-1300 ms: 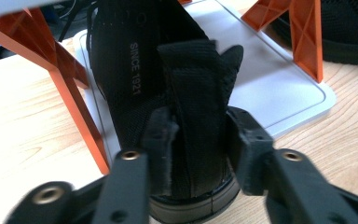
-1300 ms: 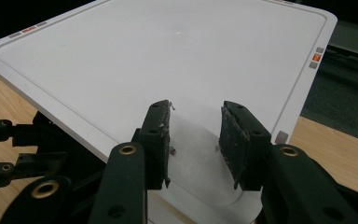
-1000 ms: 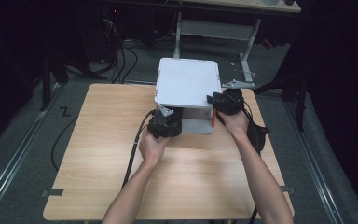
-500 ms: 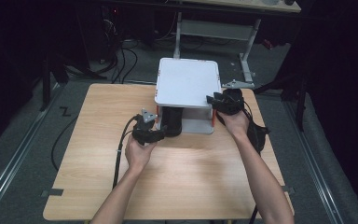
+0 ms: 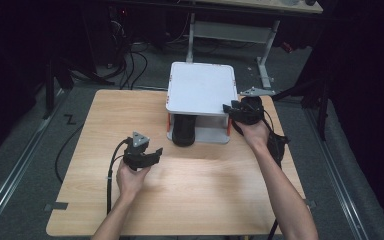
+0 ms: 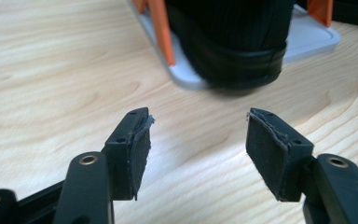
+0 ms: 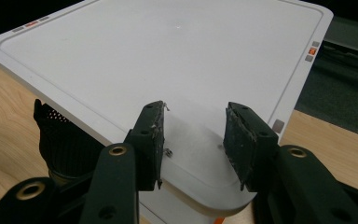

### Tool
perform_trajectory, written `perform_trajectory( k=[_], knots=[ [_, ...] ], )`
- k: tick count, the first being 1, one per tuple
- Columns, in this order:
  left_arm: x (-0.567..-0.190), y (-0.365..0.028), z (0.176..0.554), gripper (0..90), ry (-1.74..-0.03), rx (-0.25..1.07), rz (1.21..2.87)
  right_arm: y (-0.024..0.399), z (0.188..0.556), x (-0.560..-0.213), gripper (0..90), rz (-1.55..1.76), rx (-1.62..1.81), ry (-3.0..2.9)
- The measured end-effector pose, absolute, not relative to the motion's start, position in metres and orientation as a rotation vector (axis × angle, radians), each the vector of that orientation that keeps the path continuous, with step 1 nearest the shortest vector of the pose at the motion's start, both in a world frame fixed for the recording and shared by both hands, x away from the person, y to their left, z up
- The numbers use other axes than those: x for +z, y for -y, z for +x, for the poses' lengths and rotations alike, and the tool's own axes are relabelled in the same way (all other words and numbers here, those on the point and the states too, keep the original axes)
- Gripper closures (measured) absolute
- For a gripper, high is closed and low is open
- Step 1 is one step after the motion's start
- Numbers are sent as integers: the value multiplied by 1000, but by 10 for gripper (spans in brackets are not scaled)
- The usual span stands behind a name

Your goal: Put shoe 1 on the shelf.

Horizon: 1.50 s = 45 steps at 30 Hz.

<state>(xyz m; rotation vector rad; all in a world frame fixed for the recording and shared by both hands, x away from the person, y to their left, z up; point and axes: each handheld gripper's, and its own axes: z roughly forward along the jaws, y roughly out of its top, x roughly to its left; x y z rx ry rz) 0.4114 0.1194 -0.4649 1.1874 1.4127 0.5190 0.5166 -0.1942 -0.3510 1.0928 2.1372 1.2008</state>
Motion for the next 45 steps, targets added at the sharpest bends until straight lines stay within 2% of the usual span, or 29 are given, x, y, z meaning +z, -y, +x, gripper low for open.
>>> perform_trajectory(
  k=[15,30,37,45],
  knots=[
    [-496,-149,398,399,-1491,582,1191,225,490,-336,536,1050,1268,-2090],
    [-513,-158,395,391,-1529,625,1196,256,470,-337,540,1061,1182,-2103],
    [-517,-157,395,381,-1531,637,1219,279,463,-344,540,1107,1116,-2100],
    [-517,-156,394,322,-1534,628,1221,305,457,-358,537,1166,1005,-2098]
  ],
)
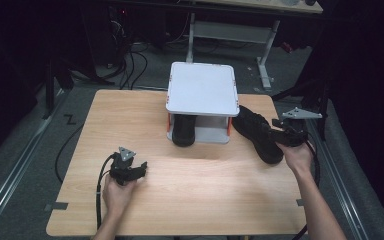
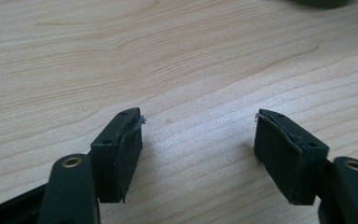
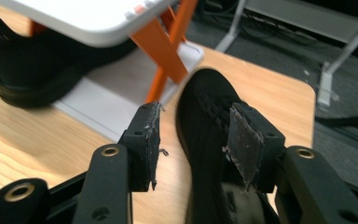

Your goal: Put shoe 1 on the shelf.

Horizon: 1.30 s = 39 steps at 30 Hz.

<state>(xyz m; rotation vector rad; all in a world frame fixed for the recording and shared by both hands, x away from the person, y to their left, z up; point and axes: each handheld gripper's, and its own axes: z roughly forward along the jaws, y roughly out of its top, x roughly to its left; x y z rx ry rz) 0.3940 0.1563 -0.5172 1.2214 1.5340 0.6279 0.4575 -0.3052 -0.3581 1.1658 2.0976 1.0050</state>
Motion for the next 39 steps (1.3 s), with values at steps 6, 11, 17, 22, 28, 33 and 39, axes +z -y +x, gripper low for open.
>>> perform_trajectory(
  k=[6,11,17,22,28,33,39],
  knots=[
    [-517,-156,394,317,-1533,627,1224,318,459,-375,551,1203,890,-2133],
    [-517,-156,394,316,-1533,625,1223,326,463,-387,565,1238,823,-2168],
    [-517,-156,394,316,-1533,625,1223,326,471,-401,581,1259,749,-2245],
    [-517,-157,394,317,-1533,625,1224,319,480,-414,599,1238,690,-2301],
    [-517,-156,394,317,-1534,626,1221,319,487,-415,642,1235,683,-2340],
    [-517,-156,394,317,-1535,627,1220,307,495,-418,637,1199,603,-2398],
    [-517,-157,394,317,-1535,627,1223,306,503,-422,668,1227,628,-2414]
  ],
)
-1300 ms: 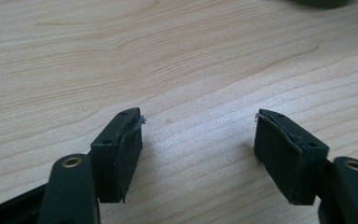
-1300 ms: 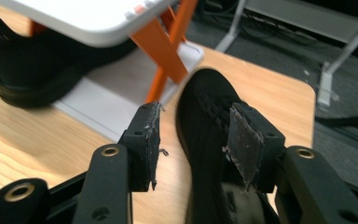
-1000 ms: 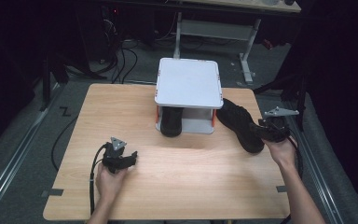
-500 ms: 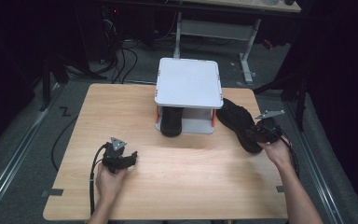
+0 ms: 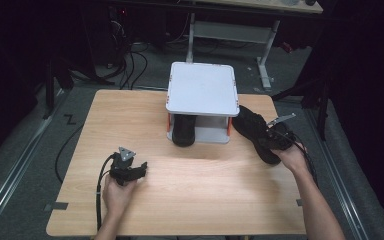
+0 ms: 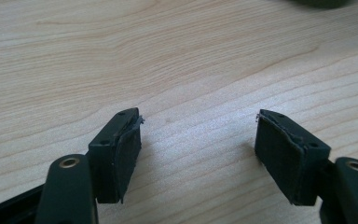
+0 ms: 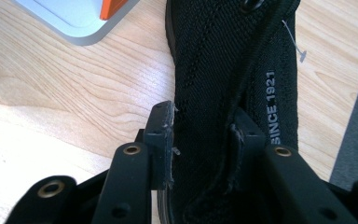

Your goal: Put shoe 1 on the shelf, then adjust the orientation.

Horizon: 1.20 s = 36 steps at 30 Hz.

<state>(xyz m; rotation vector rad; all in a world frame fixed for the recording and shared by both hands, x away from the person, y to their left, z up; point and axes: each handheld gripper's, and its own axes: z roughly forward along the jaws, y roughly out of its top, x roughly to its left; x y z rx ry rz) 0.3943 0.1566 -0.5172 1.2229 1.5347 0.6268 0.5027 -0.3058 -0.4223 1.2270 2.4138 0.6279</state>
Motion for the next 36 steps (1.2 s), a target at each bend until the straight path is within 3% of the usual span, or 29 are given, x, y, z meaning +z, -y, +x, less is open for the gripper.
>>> perform_trajectory(
  k=[8,16,24,36],
  knots=[
    [-517,-157,394,317,-1535,628,1225,305,507,-425,708,1231,635,-2433],
    [-517,-156,395,309,-1537,626,1224,310,506,-421,876,1214,702,-2448],
    [-517,-154,396,261,-1537,618,1235,309,501,-420,880,1228,691,-2414],
    [-514,-156,397,267,-1542,587,1196,308,482,-413,880,1233,696,-2381]
  ],
)
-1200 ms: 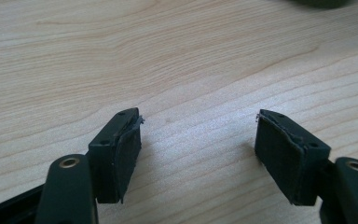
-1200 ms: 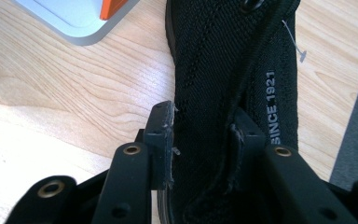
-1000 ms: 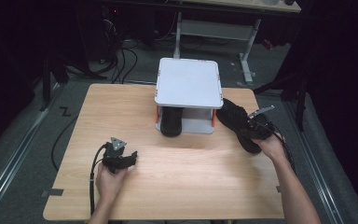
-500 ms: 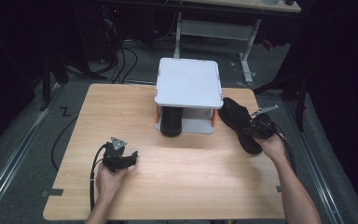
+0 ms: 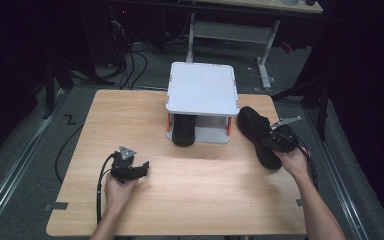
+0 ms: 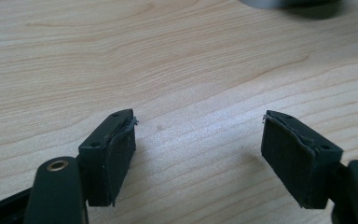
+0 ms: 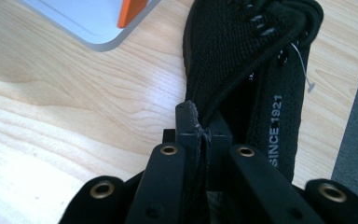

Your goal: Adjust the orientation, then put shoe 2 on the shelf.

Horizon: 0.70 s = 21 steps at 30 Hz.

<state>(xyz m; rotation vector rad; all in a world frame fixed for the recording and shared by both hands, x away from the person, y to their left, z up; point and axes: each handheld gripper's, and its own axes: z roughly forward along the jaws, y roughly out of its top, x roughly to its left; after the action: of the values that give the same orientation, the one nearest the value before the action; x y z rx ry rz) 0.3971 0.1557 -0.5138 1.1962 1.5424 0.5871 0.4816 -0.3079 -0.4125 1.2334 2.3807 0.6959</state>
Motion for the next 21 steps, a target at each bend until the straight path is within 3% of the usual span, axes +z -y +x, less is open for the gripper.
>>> perform_trajectory(
  k=[21],
  knots=[
    [-478,-154,407,245,-1506,517,1149,304,445,-406,881,1219,759,-2350]
  ],
)
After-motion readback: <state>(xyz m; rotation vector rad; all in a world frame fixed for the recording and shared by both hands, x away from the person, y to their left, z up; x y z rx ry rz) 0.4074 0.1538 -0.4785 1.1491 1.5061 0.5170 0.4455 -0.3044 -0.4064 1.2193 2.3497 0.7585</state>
